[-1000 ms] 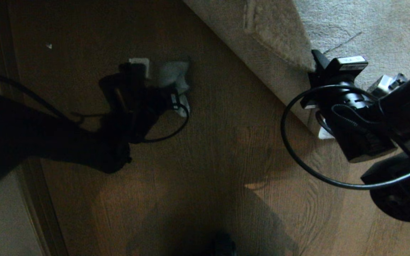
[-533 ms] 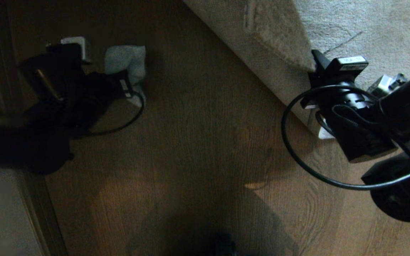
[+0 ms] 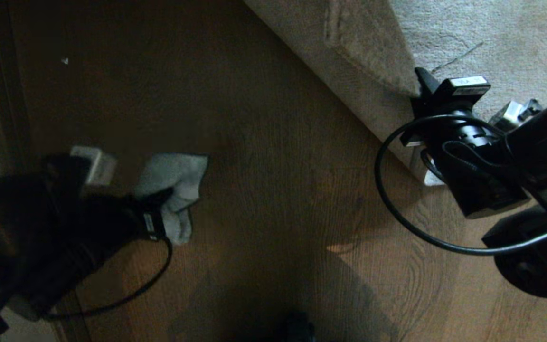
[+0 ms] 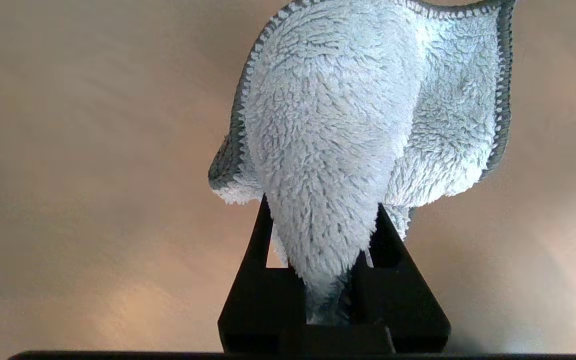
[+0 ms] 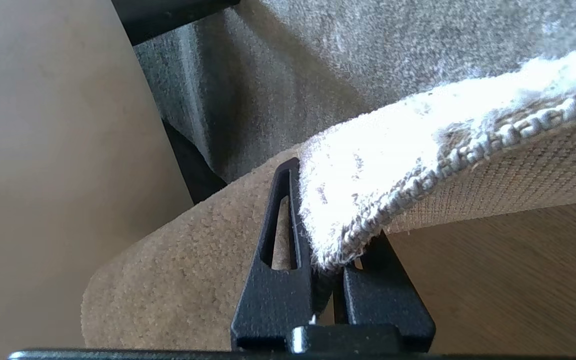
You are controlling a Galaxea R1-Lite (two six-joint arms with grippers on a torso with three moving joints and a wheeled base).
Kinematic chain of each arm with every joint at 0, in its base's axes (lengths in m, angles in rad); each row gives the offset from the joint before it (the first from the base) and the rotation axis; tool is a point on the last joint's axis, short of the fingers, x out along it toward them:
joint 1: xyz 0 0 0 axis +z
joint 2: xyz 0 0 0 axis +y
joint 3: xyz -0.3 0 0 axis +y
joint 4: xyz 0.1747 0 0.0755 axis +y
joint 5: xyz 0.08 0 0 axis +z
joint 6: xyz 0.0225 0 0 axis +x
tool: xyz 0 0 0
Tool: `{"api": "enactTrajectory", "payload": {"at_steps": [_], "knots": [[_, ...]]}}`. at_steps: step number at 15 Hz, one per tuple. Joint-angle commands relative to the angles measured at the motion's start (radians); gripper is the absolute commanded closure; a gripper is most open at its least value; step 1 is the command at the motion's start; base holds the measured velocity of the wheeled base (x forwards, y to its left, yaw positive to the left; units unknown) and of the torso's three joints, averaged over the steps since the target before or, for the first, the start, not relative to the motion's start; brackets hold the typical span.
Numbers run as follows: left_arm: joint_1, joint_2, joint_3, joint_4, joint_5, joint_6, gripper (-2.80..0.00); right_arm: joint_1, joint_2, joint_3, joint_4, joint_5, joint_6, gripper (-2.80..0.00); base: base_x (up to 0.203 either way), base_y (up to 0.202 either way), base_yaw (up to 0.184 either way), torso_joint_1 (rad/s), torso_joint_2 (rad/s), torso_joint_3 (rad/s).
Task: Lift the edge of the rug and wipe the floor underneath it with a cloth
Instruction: Wipe the floor under the carpet with a rag
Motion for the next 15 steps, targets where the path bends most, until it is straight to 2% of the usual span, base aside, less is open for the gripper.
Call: {"api": "enactTrajectory", "payload": {"at_steps": [1, 3, 5, 10, 13, 15], "knots": [[-0.184, 0.009, 0.089, -0.007, -0.003, -0.002, 0.00, -0.001, 0.003, 0.005, -0.047, -0.003, 0.007, 0.00, 0.000, 0.000, 0.000, 0.000, 0.00, 0.000], [-0.293, 0.130, 0.085, -0.010, -0.009, -0.005, 0.00, -0.001, 0.005, 0.007, -0.047, -0.003, 0.007, 0.00, 0.000, 0.000, 0.000, 0.000, 0.00, 0.000], [-0.362, 0.261, 0.008, -0.012, -0.019, -0.008, 0.00, -0.001, 0.006, 0.012, -0.047, -0.005, 0.001, 0.00, 0.000, 0.000, 0.000, 0.000, 0.00, 0.000], [-0.458, 0.599, -0.429, -0.033, -0.022, -0.058, 0.00, -0.003, -0.002, 0.023, -0.047, -0.011, -0.008, 0.00, 0.000, 0.000, 0.000, 0.000, 0.00, 0.000], [-0.461, 0.764, -0.685, -0.078, -0.016, -0.091, 0.00, -0.013, -0.015, 0.034, -0.047, -0.008, -0.007, 0.00, 0.000, 0.000, 0.000, 0.000, 0.00, 0.000], [-0.389, 0.819, -0.774, -0.091, -0.013, -0.099, 0.00, -0.021, -0.017, 0.034, -0.047, -0.008, -0.020, 0.00, 0.000, 0.000, 0.000, 0.000, 0.00, 0.000]]}}
